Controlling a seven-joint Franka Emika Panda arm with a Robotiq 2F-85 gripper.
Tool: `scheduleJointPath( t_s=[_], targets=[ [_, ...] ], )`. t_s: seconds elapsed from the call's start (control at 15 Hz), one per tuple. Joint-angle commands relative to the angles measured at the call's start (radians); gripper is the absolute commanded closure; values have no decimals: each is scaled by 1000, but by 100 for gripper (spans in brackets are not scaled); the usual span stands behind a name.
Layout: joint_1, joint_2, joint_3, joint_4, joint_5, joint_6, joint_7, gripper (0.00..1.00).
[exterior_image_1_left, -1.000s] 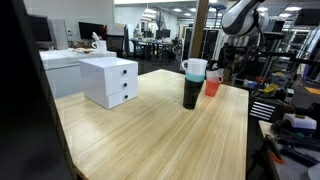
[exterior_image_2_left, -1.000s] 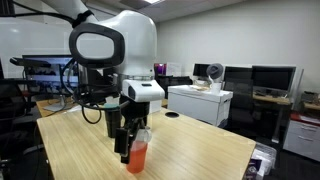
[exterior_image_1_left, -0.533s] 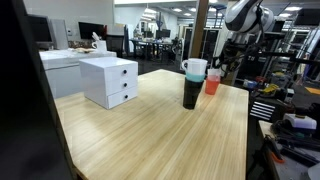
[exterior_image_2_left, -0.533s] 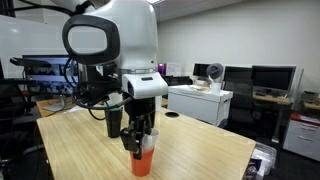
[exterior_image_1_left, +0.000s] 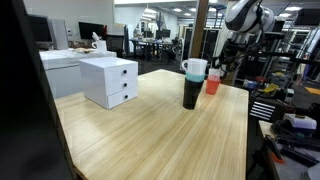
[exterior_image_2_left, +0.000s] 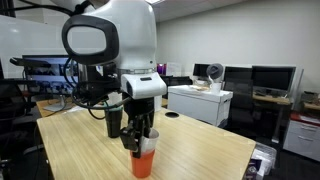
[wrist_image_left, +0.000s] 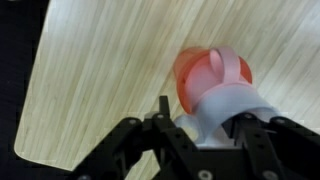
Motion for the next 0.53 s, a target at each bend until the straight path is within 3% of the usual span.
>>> scheduleJointPath(
  t_s=[0.0, 0.13, 0.47],
  targets=[
    [5, 5, 18, -20, 35, 0, -34, 18],
    [9, 11, 25, -23, 33, -1, -33, 4],
    [5, 38, 31, -22, 40, 2, -35, 0]
  ],
)
